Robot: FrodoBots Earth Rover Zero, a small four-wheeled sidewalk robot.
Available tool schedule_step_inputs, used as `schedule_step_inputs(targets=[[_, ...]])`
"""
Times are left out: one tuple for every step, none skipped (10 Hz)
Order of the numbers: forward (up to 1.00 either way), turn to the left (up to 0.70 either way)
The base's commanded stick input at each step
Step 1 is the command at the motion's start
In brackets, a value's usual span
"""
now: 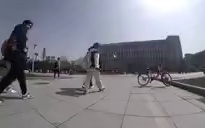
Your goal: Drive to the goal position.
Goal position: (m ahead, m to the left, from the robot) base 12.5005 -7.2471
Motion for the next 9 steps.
schedule_step_inputs(targets=[[0.70, 0.00], [0.70, 0.00], [0.70, 0.00], [0.70, 0.00], [0.70, 0.00], [0.70, 0.00], [0.70, 0.00], [0.70, 0.00], [0.70, 0.00]])
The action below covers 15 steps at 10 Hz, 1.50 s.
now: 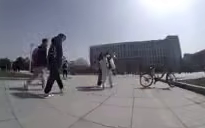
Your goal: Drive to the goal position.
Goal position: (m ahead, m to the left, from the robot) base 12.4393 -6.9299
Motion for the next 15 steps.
schedule_step_inputs(targets=[[0.70, 0.00], [0.70, 0.00], [0.70, 0.00], [0.70, 0.00], [0.70, 0.00], [0.70, 0.00], [0.70, 0.00], [0.70, 0.00], [0.70, 0.00], [0.70, 0.00], [0.70, 0.00], [0.70, 0.00], [0.70, 0.00], [0.70, 0.00], [0.70, 0.00]])
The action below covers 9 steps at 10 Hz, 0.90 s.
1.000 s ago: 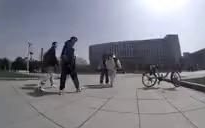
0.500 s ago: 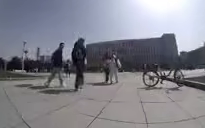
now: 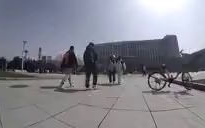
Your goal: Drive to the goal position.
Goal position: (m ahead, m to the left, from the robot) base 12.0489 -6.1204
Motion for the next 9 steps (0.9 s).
schedule_step_inputs(targets=[[0.70, 0.00], [0.70, 0.00], [0.70, 0.00], [0.70, 0.00], [0.70, 0.00], [0.70, 0.00], [0.70, 0.00], [0.70, 0.00], [0.70, 0.00]])
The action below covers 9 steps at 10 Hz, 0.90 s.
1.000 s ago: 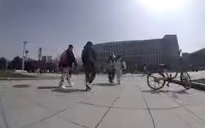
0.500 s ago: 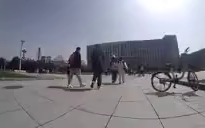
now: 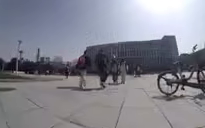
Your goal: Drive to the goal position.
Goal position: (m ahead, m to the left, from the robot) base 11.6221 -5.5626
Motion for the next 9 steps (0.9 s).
schedule_step_inputs(targets=[[0.70, 0.00], [0.70, 0.00], [0.70, 0.00], [0.70, 0.00], [0.70, 0.00], [0.70, 0.00], [0.70, 0.00], [0.70, 0.00], [0.70, 0.00]])
